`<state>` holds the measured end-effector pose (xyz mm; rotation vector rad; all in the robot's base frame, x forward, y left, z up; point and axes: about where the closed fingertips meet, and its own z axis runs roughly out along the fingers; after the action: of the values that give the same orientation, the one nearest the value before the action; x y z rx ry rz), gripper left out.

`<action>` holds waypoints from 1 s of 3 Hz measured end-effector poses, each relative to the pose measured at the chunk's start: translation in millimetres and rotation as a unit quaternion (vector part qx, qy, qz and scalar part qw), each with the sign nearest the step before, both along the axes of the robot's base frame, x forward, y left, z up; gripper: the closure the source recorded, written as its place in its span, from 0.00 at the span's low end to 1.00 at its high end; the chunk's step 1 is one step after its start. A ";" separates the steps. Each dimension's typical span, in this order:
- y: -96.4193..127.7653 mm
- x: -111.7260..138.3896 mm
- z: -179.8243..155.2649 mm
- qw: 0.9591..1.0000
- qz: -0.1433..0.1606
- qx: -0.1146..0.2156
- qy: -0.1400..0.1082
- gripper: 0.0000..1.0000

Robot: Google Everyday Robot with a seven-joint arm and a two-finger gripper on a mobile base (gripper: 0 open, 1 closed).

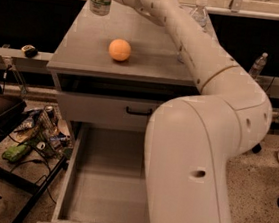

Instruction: Pick 7up can from middle drawer and place on counter

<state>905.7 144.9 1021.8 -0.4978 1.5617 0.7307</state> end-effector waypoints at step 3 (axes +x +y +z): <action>8.7 69.2 -61.5 0.995 -0.068 -0.065 0.019 1.00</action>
Offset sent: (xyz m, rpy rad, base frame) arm 0.0967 -0.0027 -0.0496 -0.1714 0.0612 -0.1577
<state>974.9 153.5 960.4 -0.4708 1.6694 0.5397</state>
